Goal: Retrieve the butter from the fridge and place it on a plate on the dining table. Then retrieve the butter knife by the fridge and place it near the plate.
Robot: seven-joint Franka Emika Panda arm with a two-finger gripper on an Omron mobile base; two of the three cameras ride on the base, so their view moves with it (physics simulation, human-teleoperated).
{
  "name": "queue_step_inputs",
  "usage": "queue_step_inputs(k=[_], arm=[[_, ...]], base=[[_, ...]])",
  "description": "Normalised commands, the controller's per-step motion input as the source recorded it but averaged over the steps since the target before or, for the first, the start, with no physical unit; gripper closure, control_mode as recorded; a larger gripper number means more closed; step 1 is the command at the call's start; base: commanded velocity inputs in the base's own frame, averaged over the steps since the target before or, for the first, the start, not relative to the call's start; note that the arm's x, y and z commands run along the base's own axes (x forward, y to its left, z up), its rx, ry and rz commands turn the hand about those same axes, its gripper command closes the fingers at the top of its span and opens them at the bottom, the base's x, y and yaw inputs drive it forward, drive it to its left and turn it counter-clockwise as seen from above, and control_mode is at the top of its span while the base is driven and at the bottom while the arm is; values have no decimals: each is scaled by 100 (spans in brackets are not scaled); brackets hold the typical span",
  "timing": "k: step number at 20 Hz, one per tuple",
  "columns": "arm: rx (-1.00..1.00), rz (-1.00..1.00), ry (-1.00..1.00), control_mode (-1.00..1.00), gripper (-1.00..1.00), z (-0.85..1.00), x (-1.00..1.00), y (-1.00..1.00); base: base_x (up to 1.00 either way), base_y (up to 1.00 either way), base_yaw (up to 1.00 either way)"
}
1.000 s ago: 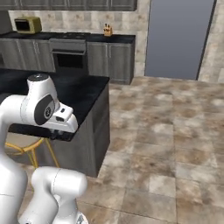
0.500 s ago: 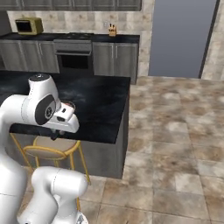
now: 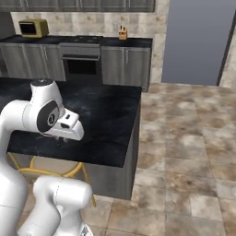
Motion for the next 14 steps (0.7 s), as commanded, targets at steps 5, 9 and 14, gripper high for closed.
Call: queue_step_inputs(k=[5, 9, 14], arm=[[0, 0, 0, 100, 100, 0, 0, 0], [0, 0, 0, 100, 100, 0, 0, 0], [0, 0, 0, 100, 100, 0, 0, 0]], base=[[42, -2, 9], [36, -3, 10], [42, -15, 11]])
